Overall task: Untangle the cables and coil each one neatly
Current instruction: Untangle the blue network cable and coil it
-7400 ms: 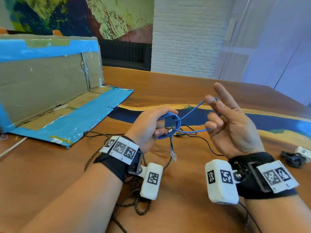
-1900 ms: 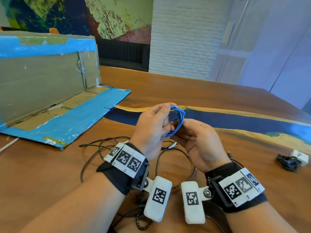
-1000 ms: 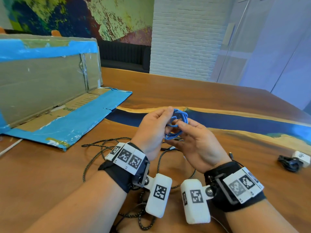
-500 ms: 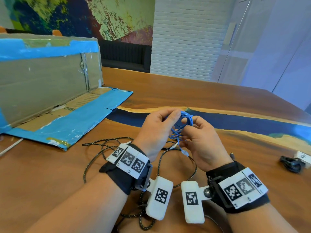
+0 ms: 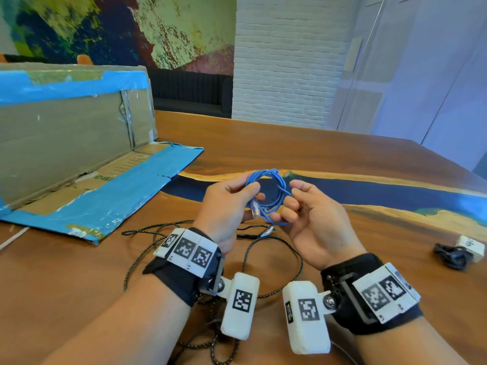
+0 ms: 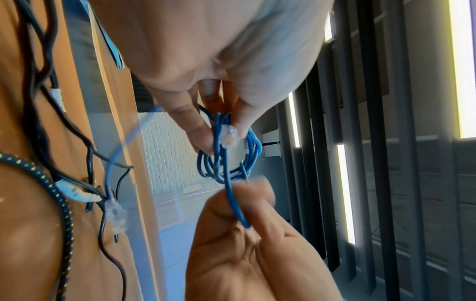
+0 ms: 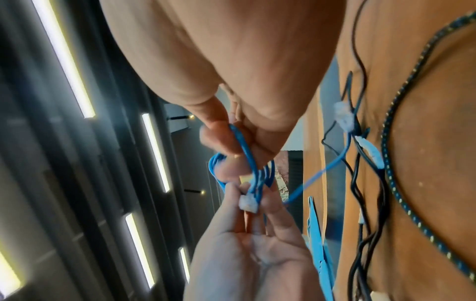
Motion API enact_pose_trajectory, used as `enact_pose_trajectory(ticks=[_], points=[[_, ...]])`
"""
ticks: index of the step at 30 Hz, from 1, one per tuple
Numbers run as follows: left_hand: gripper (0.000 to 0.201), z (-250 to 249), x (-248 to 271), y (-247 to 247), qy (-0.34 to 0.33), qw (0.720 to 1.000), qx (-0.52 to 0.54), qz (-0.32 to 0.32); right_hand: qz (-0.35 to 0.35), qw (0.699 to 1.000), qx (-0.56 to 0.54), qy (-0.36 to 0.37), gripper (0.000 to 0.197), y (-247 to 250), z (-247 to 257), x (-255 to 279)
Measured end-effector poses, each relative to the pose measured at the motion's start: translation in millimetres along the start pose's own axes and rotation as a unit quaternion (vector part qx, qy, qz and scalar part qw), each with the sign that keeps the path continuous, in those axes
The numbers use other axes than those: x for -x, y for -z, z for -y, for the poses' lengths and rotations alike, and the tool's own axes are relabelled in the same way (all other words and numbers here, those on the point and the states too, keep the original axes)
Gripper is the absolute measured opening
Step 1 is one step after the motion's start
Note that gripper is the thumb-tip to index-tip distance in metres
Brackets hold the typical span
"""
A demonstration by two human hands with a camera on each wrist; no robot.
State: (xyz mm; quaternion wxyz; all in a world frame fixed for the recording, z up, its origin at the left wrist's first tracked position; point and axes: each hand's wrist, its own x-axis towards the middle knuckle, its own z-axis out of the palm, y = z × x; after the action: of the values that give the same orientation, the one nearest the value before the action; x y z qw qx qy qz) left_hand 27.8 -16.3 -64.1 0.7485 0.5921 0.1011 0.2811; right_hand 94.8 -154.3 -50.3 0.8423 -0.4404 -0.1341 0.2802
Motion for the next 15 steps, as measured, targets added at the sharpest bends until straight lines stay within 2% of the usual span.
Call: enact_pose_trajectory(ticks=[5, 7, 10, 15], points=[[0.022, 1, -2, 1, 0.012, 1.0, 0.004, -0.006, 0.051, 0.983, 0.178, -0.007, 0.022, 8, 12, 3], [0.022, 2, -3, 2, 0.011, 1.0, 0.0, -0.01, 0.057, 0.975, 0.215, -0.001, 0.018, 12, 15, 4], [0.023, 0, -6, 5, 0.0, 1.0, 0.0, -0.026, 0.064, 0.976, 0.206, 0.011, 0.005, 13, 14, 5], [0.026, -3, -10, 12, -0.02, 0.998, -0.022, -0.053, 0.071, 0.989, 0.127, 0.002, 0.027, 12, 19, 7]])
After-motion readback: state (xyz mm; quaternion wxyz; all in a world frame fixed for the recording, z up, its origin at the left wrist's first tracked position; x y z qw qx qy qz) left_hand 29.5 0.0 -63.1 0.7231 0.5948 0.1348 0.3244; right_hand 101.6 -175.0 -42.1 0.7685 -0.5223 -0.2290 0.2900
